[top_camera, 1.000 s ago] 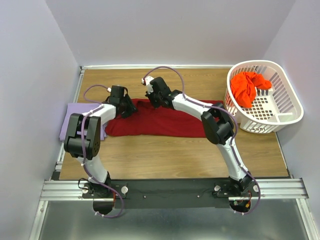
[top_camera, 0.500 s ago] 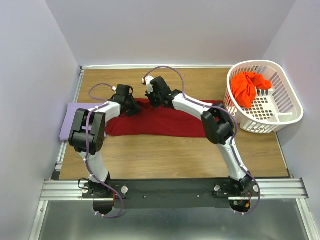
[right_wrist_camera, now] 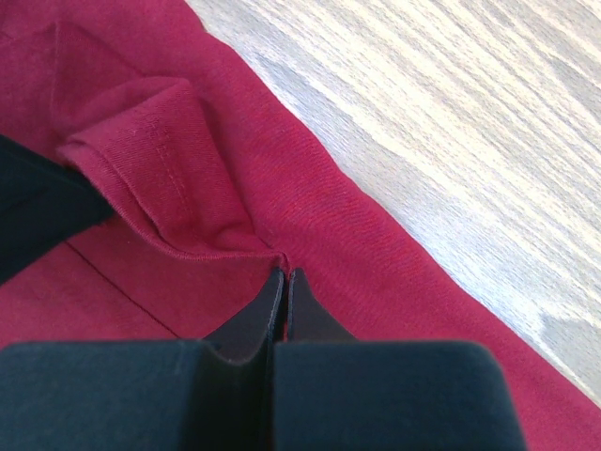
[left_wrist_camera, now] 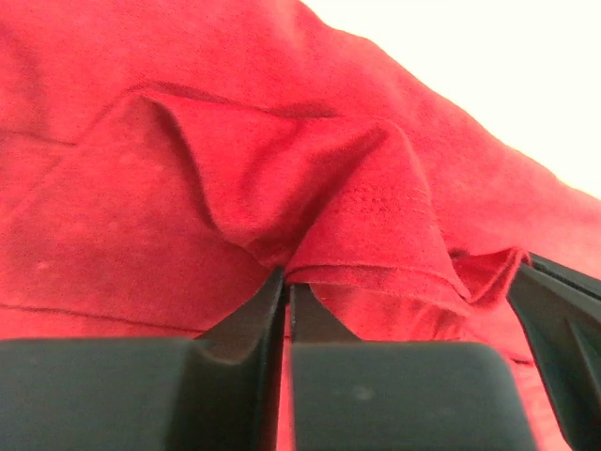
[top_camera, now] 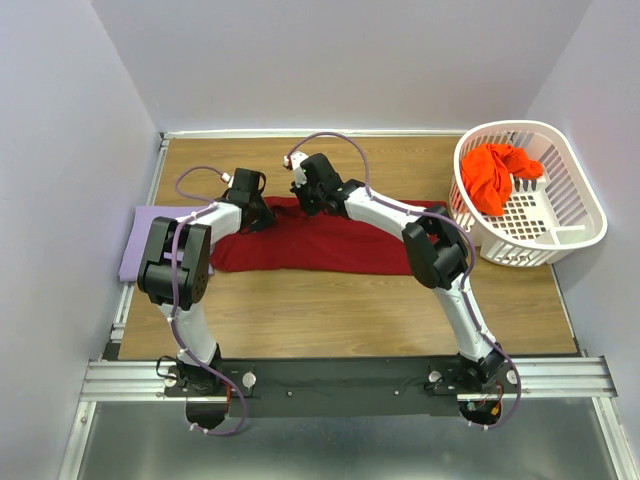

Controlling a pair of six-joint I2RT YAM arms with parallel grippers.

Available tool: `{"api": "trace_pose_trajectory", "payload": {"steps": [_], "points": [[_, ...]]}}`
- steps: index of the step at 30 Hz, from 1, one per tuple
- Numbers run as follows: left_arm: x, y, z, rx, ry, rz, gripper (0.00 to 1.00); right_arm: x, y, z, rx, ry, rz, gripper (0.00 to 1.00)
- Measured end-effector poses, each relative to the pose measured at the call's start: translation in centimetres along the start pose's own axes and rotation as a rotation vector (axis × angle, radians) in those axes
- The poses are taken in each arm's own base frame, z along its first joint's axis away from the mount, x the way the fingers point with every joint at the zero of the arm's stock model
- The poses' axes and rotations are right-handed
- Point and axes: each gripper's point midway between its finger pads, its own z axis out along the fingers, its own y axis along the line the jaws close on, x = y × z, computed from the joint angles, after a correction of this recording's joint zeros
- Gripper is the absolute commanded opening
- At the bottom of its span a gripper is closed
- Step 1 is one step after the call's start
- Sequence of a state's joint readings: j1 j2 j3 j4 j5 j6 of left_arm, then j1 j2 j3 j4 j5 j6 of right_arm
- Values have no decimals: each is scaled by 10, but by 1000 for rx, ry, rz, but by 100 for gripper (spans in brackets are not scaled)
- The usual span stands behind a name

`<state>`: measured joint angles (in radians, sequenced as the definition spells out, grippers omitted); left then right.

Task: Fold and stack the t-shirts
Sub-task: Fold the tshirt

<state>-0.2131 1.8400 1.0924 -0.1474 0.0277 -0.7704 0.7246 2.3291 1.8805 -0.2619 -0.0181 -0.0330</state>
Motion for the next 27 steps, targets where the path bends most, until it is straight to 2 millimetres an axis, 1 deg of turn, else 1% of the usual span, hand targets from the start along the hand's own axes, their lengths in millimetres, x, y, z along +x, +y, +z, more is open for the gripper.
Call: {"api": "trace_pose_trajectory", "payload": {"steps": [2,3,4,9,16,18,22,27], "points": [[-3,2,-1,-20,-7,7,4,0,0,0,0,0,0,3],[-6,3,-2,-32,-16,17,2,0,0,0,0,0,0,3],[-9,3,-2,-39,-24,23,1,0,0,0,0,0,0,3],[-25,5,-9,-84,-64,76,1,0,3,0,-16,0,-1,3],[-41,17,-19,-173,-99,184,1,7,9,-1,-52,10,-8,3],[-45,24,-24,-216,-110,215,1,10,12,-3,-72,16,-9,4],[-53,32,-33,-261,-136,254,1,11,20,-9,-112,19,-9,4],[-54,40,-37,-304,-138,289,1,8,29,-19,-163,9,-9,5]]}}
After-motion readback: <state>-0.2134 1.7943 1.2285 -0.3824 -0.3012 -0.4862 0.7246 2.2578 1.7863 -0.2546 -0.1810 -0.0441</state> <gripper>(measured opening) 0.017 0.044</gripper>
